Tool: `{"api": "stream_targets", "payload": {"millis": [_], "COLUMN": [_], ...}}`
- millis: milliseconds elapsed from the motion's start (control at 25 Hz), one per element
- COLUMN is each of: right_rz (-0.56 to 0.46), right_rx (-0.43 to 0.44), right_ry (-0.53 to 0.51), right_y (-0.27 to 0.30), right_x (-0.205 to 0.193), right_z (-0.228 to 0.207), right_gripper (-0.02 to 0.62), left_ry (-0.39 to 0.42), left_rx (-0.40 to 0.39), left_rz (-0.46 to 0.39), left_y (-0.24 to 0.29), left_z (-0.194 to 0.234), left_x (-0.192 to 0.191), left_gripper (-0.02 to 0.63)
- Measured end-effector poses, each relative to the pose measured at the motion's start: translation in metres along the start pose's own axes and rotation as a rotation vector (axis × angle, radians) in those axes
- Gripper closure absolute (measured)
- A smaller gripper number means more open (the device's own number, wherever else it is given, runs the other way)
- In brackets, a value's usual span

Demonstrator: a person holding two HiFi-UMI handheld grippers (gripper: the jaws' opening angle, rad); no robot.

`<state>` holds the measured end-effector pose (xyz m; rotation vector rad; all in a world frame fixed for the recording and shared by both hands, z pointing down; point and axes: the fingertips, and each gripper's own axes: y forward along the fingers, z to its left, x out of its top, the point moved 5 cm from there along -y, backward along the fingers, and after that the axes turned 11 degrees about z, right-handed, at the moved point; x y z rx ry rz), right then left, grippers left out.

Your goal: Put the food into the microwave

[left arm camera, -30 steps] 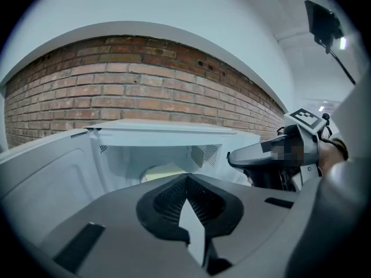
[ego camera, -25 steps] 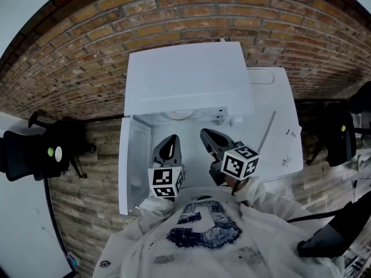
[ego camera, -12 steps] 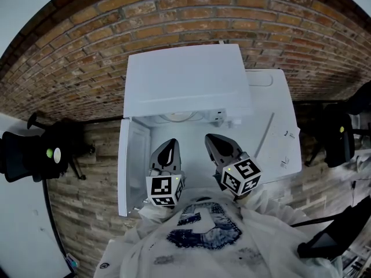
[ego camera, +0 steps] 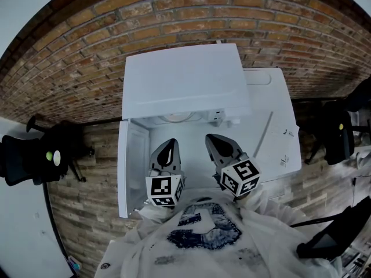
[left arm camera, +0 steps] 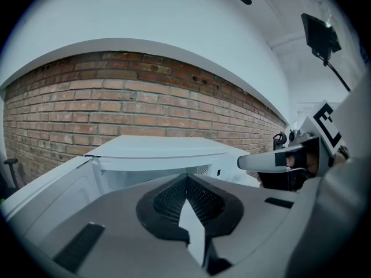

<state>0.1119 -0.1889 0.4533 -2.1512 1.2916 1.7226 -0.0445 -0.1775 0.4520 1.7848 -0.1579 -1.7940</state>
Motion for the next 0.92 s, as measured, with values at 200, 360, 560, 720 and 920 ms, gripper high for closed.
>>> {"api": "stream_targets", "payload": {"millis": [200, 360, 560, 720, 920], "right_rz": [0.003, 0.009, 0.016, 0.021, 0.027], "right_rx": [-0.002, -0.002, 0.002, 0.004, 0.005], "right_ry": [0.0, 0.001, 0.004, 0.003, 0.002], "right_y": [-0.0009, 0.0001, 0.0011, 0.0012, 0.0016], "right_x": [-0.001, -0.003, -0.0041, -0.0047, -0.0057], "right_z": [-0.0013, -0.0021, -0.0033, -0.0031, -0.0042], "right_gripper": [0.581, 0.581, 0.581, 0.581, 0.581], "left_ry": [0.0, 0.0, -0.006, -0.009, -0.017], "left_rx": [-0.004, -0.005, -0.005, -0.007, -0.008], "left_rz": [0.004, 0.005, 0.009, 0.01, 0.016], "left_y": [0.0011, 0.0017, 0.0029, 0.003, 0.0045], "left_z": [-0.0024, -0.0022, -0.0025, -0.0028, -0.003], "left_x": [-0.0004, -0.0001, -0.0009, -0.0009, -0.0023], "left_gripper": [0.597, 0.597, 0.597, 0.597, 0.597]}}
